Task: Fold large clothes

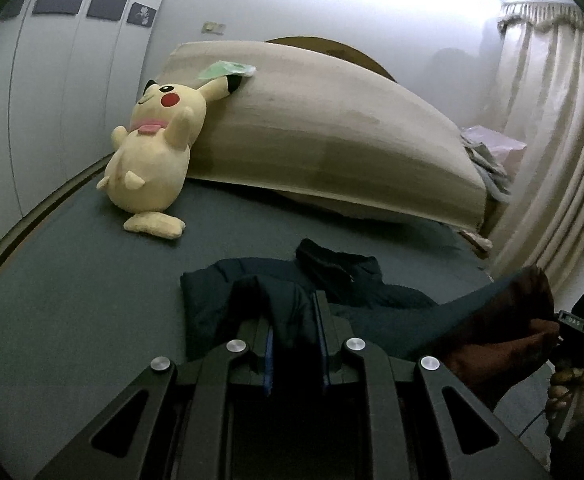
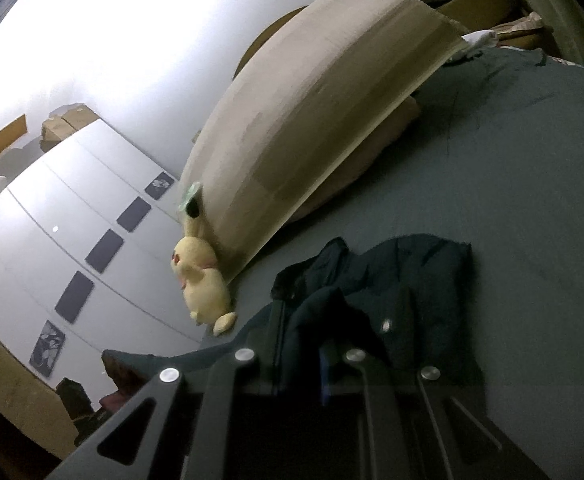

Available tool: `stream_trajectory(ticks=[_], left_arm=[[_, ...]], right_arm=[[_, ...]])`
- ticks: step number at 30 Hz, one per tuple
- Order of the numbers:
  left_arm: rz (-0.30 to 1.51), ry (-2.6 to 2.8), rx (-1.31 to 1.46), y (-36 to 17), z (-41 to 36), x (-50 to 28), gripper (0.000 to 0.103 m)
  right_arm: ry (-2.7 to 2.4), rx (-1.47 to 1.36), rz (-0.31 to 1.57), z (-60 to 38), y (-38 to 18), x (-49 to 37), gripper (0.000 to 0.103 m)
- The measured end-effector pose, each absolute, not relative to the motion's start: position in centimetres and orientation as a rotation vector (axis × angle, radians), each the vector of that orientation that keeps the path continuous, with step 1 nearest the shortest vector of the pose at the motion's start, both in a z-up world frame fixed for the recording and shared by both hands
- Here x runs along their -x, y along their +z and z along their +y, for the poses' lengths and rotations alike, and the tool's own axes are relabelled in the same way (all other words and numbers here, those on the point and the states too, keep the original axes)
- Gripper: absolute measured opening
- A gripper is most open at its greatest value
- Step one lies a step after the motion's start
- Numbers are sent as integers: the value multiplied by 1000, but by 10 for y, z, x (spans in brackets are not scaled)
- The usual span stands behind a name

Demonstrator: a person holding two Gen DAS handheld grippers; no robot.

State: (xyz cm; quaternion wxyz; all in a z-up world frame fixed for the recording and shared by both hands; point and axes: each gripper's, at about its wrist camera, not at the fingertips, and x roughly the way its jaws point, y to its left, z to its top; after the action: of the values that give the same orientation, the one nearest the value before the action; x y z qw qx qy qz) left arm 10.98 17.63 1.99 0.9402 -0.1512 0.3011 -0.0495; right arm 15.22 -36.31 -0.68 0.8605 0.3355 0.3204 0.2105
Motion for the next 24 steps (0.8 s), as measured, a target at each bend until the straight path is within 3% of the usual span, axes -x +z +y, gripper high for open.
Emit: stream_trajectory(ticks=[8,18,24], left_arm=[[622,-38,276,14,177,-167,17],[774,28,218,-51,173,-237,17],[721,-5,257,-34,179,-237,17]], right_arm=[[366,-697,668,-360,-8,-210,14],[231,-616,815,-340,-66,-273,14],[232,-613,773,-345,-58,-275,14]])
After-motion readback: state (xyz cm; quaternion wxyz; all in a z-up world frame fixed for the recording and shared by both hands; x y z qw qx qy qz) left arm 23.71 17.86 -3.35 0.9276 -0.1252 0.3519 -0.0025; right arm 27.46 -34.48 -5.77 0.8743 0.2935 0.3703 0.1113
